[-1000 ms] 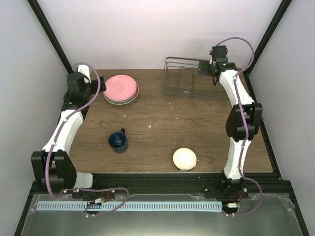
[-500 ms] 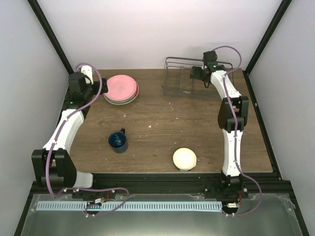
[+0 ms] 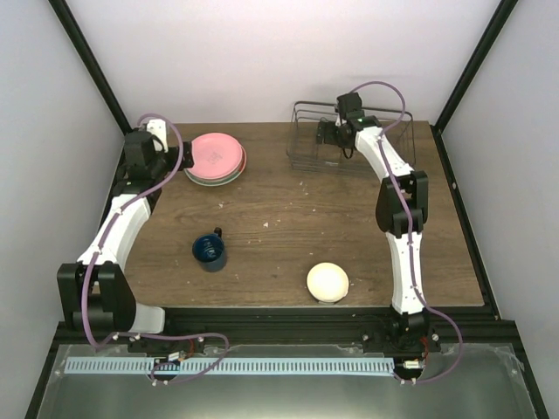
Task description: Load the mixed dishes into the dish rack
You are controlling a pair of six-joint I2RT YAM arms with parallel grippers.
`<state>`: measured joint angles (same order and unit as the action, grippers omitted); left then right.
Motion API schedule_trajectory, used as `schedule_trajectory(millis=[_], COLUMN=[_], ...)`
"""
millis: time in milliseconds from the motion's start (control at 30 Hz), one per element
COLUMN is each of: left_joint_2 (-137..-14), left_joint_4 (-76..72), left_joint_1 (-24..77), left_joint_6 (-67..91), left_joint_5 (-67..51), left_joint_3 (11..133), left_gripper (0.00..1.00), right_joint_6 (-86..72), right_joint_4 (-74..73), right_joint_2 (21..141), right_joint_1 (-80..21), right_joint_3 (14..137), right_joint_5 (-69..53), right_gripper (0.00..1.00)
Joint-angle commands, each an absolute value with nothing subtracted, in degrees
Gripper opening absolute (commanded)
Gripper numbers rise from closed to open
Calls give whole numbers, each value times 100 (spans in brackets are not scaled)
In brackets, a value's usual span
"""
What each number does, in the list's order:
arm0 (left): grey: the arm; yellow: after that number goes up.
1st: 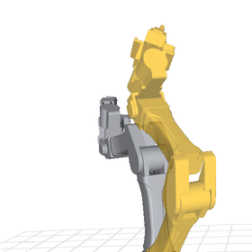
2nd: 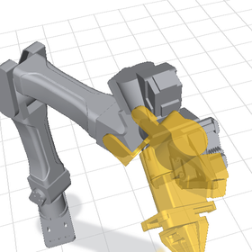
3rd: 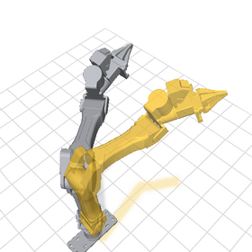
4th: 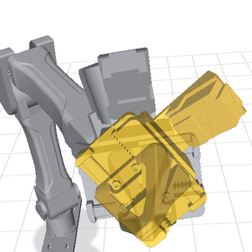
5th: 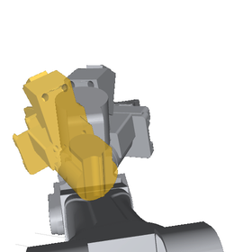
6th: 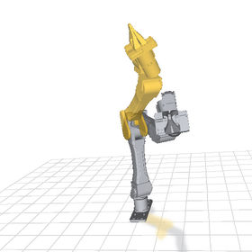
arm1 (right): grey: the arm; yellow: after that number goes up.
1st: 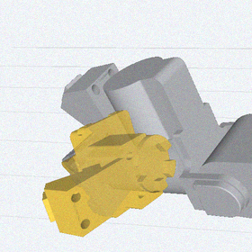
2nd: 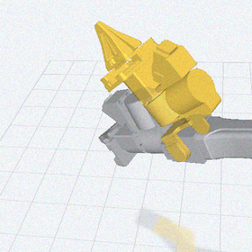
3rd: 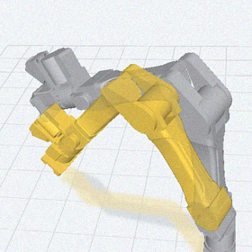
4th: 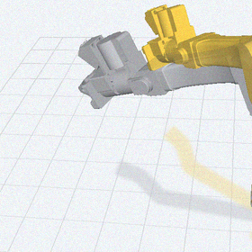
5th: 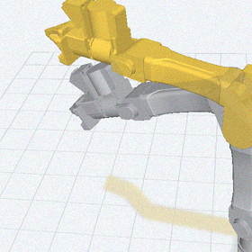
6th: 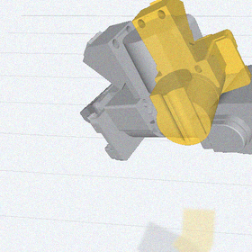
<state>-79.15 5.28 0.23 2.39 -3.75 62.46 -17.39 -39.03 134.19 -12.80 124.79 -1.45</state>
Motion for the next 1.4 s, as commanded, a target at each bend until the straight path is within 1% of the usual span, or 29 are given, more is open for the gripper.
schedule_trajectory(millis=[0,200,500,733,967,1367], left_joint_2=[-8039,-8086,-8101,-8134,-8211,-8392], left_joint_4=[494,492,543,545,530,492], left_joint_1=[69,88,88,88,88,88], left_joint_6=[232,272,184,190,227,314], left_joint_5=[-442,-430,-431,-446,-549,-795], left_joint_3=[6221,6172,6195,6196,6192,6326], left_gripper=[100,100,100,100,100,100], right_joint_6=[-1741,-1775,-1680,-1685,-1683,-1729], right_joint_4=[-4272,-4339,-4200,-4419,-4801,-5276], right_joint_2=[13533,13588,13640,13626,13450,12782], right_joint_1=[-1223,-1261,-1486,-1592,-1700,-2014], right_joint_3=[12719,12522,12314,12192,11923,11326], right_joint_5=[-92,69,-123,-52,182,15], right_gripper=[100,100,100,100,100,100])
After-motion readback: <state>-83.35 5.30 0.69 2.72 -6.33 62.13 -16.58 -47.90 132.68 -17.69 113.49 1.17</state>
